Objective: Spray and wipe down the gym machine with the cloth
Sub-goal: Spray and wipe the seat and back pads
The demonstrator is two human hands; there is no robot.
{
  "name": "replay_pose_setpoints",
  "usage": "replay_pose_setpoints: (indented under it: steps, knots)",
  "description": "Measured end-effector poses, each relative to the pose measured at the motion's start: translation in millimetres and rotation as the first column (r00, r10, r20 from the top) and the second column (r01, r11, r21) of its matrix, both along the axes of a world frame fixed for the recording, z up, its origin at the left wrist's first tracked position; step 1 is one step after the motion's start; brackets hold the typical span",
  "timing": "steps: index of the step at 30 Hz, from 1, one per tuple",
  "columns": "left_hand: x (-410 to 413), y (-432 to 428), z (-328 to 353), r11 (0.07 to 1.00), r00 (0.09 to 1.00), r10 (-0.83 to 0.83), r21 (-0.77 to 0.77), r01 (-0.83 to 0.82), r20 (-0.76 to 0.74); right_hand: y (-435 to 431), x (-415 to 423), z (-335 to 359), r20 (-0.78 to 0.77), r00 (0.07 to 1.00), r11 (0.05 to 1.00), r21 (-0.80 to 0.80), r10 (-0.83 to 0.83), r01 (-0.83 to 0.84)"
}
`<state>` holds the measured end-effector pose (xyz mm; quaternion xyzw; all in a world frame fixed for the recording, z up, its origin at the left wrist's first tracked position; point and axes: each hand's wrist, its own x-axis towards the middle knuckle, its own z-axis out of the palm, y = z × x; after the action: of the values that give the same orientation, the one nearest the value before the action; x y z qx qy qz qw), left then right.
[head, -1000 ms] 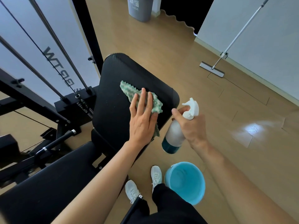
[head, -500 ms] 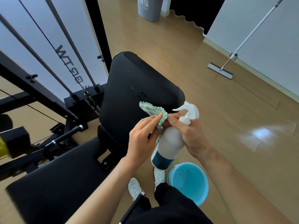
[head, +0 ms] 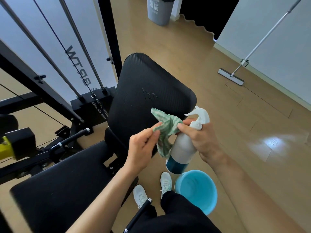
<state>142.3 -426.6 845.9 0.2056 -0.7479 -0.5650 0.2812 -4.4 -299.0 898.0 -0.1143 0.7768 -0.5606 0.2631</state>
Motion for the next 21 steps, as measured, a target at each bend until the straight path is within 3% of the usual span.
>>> replay_pose_setpoints:
  steps: [2,4,7,10,12,15,18,20,21]
  knots:
    - [6,-7,0,0.936,0.990,0.135,0.322,-0.144,0.049,2,-1,1,0.011,0.999,0.999,0.010,-0.040,0.040]
    - [10,-16,2,0.789,0.957,0.253,0.542,-0.290,0.144,5,-2,-2,0.016,0.997,0.996,0.055,-0.071,0.070]
    - [13,-30,13,0.585,0.916,0.354,0.720,-0.373,0.187,8,-1,-2,0.026,0.998,0.990,0.134,-0.055,0.051]
    - [16,-45,30,0.483,0.844,0.523,0.775,-0.408,0.118,14,1,-5,0.013,0.999,0.981,0.193,-0.037,0.034]
    - [19,-51,41,0.519,0.799,0.601,0.756,-0.399,0.010,16,-2,-7,-0.026,0.996,0.977,0.193,-0.083,0.087]
    - [6,-46,42,0.704,0.850,0.515,0.620,-0.345,-0.111,12,-9,-2,-0.098,0.986,0.977,0.156,-0.134,0.148]
    - [-26,-31,32,0.899,0.959,0.241,0.405,-0.164,-0.147,3,-18,4,-0.141,0.985,0.985,0.130,-0.098,0.117]
    - [-50,-22,19,0.993,0.991,-0.021,0.109,0.035,-0.128,-2,-23,6,-0.140,0.987,0.987,0.127,-0.076,0.094]
    - [-61,-21,11,0.992,0.991,-0.106,-0.073,0.100,-0.081,-4,-26,4,-0.154,0.986,0.986,0.141,-0.062,0.084]
